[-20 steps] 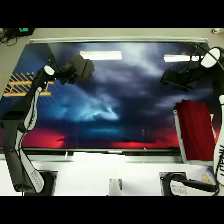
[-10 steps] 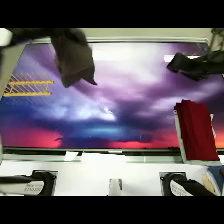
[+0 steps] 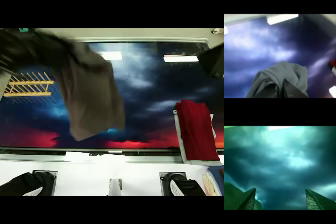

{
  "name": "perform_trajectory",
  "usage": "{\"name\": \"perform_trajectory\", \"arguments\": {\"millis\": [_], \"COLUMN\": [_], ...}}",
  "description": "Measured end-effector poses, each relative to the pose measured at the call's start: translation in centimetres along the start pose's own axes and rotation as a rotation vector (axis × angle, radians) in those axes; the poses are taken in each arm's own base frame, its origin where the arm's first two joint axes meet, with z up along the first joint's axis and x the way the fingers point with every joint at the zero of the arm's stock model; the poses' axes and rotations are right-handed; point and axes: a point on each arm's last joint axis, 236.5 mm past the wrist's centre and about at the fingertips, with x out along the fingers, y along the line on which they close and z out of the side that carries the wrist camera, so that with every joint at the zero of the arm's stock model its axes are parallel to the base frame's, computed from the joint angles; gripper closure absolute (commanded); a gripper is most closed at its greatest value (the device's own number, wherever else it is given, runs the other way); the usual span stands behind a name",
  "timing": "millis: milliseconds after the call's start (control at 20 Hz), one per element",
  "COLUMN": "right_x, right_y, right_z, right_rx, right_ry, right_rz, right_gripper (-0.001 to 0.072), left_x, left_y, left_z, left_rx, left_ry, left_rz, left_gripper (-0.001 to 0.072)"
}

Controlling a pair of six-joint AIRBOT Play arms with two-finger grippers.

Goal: Fold the shirts.

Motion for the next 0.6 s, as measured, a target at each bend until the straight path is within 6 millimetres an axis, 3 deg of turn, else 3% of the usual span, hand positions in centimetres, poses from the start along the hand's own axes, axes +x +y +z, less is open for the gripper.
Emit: {"name": "perform_trajectory", "arguments": {"millis": [100, 150, 200, 250, 300, 400, 450, 600], "right_x": [-0.4, -0.3, 0.0, 0.5, 1.3, 3.2, 4.5, 8.2], "right_y": [-0.2, -0.4, -0.6, -0.9, -1.2, -1.9, -2.1, -1.6], "right_z": [-1.8, -2.7, -3.6, -4.4, -5.2, -6.9, -7.8, -10.8], "right_rx": [0.003, 0.004, 0.007, 0.006, 0.002, 0.003, 0.011, 0.052], "right_ry": [0.069, 0.111, 0.154, 0.203, 0.249, 0.356, 0.415, 0.586], "right_rz": [-0.013, -0.02, -0.024, -0.03, -0.035, -0.041, -0.034, 0.033], "right_gripper": [0.0116, 0.0105, 0.0075, 0.0047, 0.0042, 0.005, 0.005, 0.005], "left_x": [4.0, 6.2, 8.1, 9.6, 10.5, 11.0, 10.6, 7.6], "left_y": [-0.7, -1.2, -1.7, -2.0, -2.1, -1.4, -0.2, 6.1], "left_z": [-5.6, -8.6, -12.1, -15.2, -18.3, -22.4, -23.5, -25.8], "left_rx": [-0.039, -0.059, -0.083, -0.109, -0.13, -0.127, -0.102, -0.006], "left_ry": [0.137, 0.198, 0.27, 0.339, 0.408, 0.514, 0.549, 0.665], "left_rz": [0.002, -0.004, -0.007, -0.005, 0.005, 0.04, 0.076, 0.226], "left_gripper": [0.0668, 0.0521, 0.0184, 0.0046, 0.0046, 0.0046, 0.0046, 0.0047]}}
